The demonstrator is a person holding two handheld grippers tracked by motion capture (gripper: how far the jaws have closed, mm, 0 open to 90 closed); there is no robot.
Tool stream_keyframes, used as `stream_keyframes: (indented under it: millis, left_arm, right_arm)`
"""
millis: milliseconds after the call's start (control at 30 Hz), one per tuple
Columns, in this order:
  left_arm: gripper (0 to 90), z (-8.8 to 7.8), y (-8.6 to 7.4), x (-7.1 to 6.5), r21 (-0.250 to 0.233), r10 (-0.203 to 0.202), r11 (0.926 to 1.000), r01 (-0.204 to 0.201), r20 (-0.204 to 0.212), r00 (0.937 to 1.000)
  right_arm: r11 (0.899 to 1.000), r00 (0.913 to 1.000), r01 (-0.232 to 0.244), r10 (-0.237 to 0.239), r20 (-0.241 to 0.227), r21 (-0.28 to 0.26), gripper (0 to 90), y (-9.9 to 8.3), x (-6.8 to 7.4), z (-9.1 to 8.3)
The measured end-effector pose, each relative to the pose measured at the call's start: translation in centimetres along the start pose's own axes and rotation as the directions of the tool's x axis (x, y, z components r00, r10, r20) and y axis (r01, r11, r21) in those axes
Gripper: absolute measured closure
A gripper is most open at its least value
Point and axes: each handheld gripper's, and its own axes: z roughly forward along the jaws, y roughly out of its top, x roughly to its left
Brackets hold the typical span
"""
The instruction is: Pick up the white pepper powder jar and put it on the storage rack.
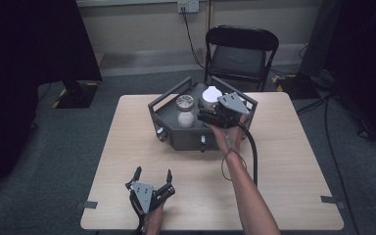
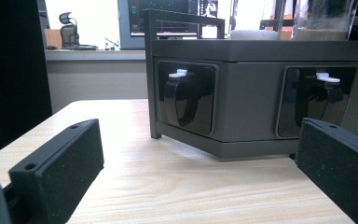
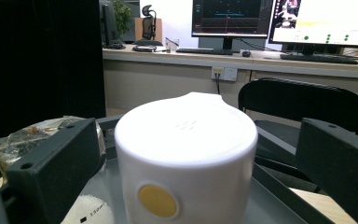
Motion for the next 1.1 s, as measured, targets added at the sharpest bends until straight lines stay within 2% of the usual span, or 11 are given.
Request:
stream_keyframes:
  millis: [233,567,900,1100]
  left_arm:
    - [0.4,0.0,0.0,0.0,0.0,0.0,1.0,0.0,0.0,1.0]
    - [0.4,0.0,0.0,0.0,0.0,0.0,1.0,0.0,0.0,1.0]
    - [0.4,0.0,0.0,0.0,0.001,0.001,1.0,-0.001,0.0,1.0]
    - [0.5,0.0,0.0,0.0,0.0,0.001,1.0,-0.001,0.0,1.0]
  right_arm:
    - [1.0,1.0,-0.006,0.006,0.004,-0.019,0.0,0.0,-0.4,-0.8]
    - [0.999,0.9998,0.015,-0.015,0.013,-0.038,0.0,-0.4,-0.5,-2.4]
    - [0.998,0.9998,-0.012,0.012,0.012,-0.065,0.0,-1.2,-1.4,-4.1]
    - [0.997,1.0,-0.005,0.006,0.007,-0.079,0.0,-1.5,-1.4,-5.2]
